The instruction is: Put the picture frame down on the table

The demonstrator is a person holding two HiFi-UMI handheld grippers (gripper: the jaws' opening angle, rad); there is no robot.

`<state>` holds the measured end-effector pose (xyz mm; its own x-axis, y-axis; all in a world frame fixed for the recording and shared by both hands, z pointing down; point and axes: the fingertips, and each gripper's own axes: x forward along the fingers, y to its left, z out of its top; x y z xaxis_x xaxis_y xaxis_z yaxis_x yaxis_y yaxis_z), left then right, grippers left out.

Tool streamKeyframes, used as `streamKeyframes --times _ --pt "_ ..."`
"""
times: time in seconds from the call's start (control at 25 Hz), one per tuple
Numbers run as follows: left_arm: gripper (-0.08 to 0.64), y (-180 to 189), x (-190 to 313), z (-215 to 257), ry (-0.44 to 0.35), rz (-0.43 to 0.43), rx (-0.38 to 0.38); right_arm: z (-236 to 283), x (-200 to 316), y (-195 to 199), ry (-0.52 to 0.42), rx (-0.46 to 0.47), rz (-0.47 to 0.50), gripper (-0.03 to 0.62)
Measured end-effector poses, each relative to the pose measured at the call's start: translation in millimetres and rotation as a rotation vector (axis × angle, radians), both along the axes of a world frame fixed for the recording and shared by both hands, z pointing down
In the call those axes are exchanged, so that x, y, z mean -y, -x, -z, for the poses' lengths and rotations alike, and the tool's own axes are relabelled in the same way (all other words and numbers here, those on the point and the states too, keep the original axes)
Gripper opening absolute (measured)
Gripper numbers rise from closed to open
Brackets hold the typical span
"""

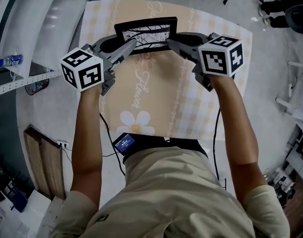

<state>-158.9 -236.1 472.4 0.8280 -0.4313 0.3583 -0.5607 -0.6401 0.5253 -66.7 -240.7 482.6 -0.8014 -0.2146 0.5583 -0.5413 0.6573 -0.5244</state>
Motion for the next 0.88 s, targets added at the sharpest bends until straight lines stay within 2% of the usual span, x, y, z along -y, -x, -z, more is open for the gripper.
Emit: streamKeyframes --times 0.32,0.88 --pt "0.083 3 11 -51 0.074 -0.001 0.023 -50 9 3 0.064 -0.03 -0.021 0.077" --pt "0.094 0 21 -118 0.157 -0.017 0.122 -118 14 -1 0.136 -0.112 -0.038 0.078"
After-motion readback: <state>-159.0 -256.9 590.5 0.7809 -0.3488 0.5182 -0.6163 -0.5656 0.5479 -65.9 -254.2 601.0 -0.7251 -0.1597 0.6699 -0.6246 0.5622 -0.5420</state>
